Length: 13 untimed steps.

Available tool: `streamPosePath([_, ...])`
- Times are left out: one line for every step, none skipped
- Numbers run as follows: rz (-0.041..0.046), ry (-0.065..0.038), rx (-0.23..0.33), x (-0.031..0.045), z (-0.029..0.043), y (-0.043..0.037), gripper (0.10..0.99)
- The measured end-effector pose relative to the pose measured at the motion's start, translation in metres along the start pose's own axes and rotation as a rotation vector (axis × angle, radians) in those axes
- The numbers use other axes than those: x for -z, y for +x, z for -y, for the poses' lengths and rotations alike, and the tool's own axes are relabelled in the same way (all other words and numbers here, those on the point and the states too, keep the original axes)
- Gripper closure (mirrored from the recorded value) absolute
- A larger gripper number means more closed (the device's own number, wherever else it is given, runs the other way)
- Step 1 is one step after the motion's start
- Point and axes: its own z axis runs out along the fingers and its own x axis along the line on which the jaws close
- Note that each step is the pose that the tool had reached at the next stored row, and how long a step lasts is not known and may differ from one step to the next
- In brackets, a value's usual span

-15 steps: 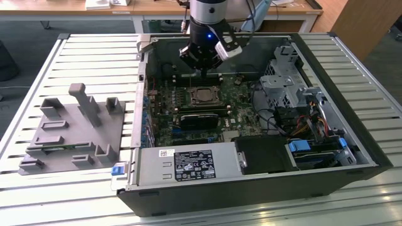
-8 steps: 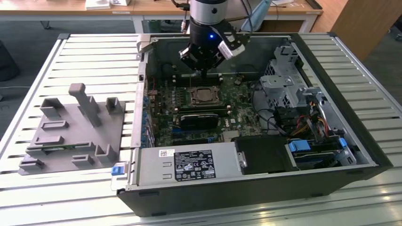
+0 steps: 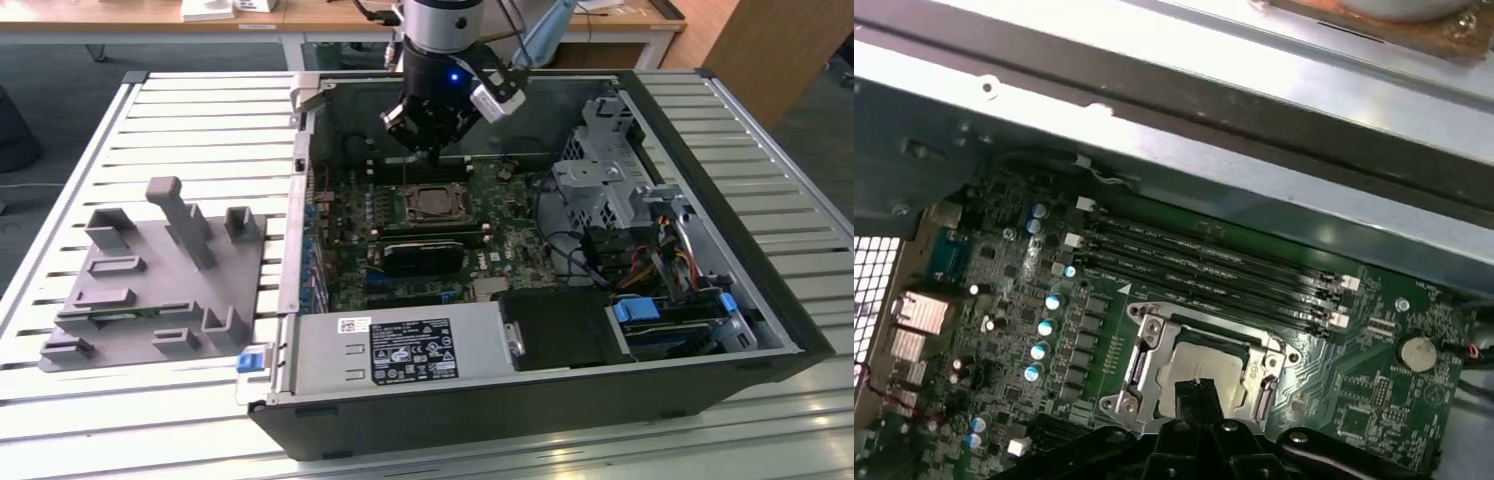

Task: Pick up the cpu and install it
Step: 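Install the first cpu locking lever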

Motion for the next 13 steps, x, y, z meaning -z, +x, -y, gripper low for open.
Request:
streamPosePath([-0.0004, 0.0, 0.013, -0.0001, -0.0001, 0.0003, 0.98])
streamPosePath([-0.0004, 0.0, 0.014, -0.0001, -0.0009, 0.0031, 0.98])
streamPosePath([-0.0002, 0.0, 0.012, -0.0002, -0.0018, 0.006, 0.98])
streamPosePath([0.0001, 0.0, 0.007, -0.0003, -0.0024, 0.0077, 0.98])
streamPosePath([0.0001, 0.0, 0.002, -0.0003, -0.0029, 0.0094, 0.98])
streamPosePath([0.0002, 0.0, -0.003, -0.0003, -0.0035, 0.0113, 0.98])
streamPosePath([0.0003, 0.0, -0.006, -0.0003, -0.0041, 0.0133, 0.98])
streamPosePath([0.0004, 0.0, -0.008, -0.0004, -0.0047, 0.0153, 0.98])
streamPosePath([0.0005, 0.0, -0.01, -0.0004, -0.0052, 0.0168, 0.98])
streamPosePath([0.0006, 0.0, -0.011, -0.0006, -0.0054, 0.0173, 0.98])
streamPosePath([0.0005, 0.0, -0.012, -0.0006, -0.0054, 0.0174, 0.98])
streamPosePath([0.0004, 0.0, -0.013, -0.0006, -0.0054, 0.0175, 0.98])
streamPosePath([0.0004, 0.0, -0.014, -0.0006, -0.0054, 0.0175, 0.98])
